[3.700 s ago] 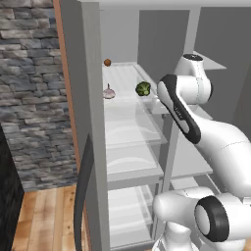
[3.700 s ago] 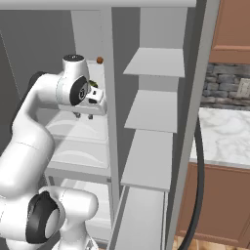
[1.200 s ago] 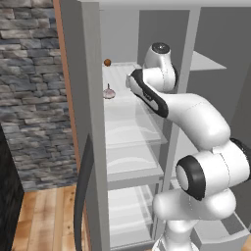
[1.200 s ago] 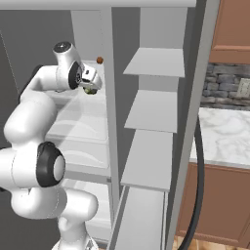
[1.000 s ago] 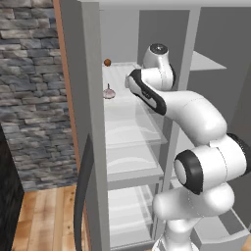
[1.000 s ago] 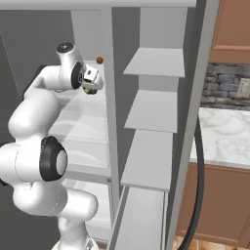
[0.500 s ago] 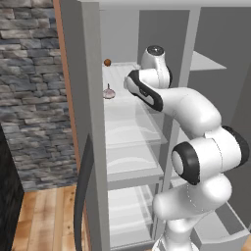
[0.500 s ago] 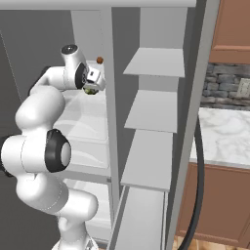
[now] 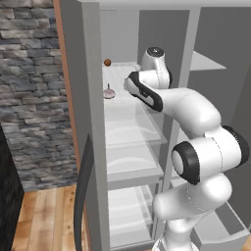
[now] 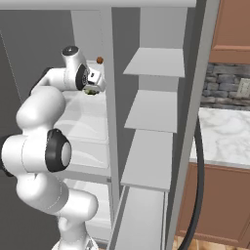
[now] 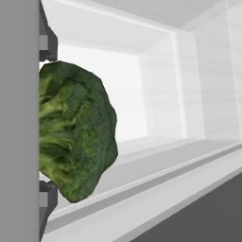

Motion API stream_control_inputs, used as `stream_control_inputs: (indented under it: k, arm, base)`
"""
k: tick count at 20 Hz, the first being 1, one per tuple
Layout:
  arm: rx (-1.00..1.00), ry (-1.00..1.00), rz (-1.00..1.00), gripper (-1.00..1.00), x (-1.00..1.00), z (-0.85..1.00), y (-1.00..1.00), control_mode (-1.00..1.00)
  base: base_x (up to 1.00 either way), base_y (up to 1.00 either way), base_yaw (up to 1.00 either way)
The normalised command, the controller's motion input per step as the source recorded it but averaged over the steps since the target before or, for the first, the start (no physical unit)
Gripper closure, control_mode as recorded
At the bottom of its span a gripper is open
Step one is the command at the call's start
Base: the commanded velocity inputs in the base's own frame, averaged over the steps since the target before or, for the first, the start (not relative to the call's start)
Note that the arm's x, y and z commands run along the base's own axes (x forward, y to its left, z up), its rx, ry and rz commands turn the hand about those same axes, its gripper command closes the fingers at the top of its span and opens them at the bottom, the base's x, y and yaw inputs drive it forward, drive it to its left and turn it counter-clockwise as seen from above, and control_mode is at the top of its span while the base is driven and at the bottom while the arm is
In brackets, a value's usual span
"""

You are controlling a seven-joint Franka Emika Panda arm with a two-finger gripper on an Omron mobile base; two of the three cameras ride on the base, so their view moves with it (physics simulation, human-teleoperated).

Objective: Take the garlic and broccoli from the fridge shelf and place them in the freezer drawer to begin freezing them.

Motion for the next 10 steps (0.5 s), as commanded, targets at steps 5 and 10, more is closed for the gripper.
stream_control_inputs:
  k: [5, 10]
  arm:
    - [0.00, 0.00, 0.00, 1.00, 0.21, -0.30, 0.01, -1.00]
    - [0.00, 0.00, 0.00, 1.00, 0.08, -0.14, 0.00, -1.00]
  base:
    - [0.00, 0.00, 0.00]
    - [0.00, 0.00, 0.00]
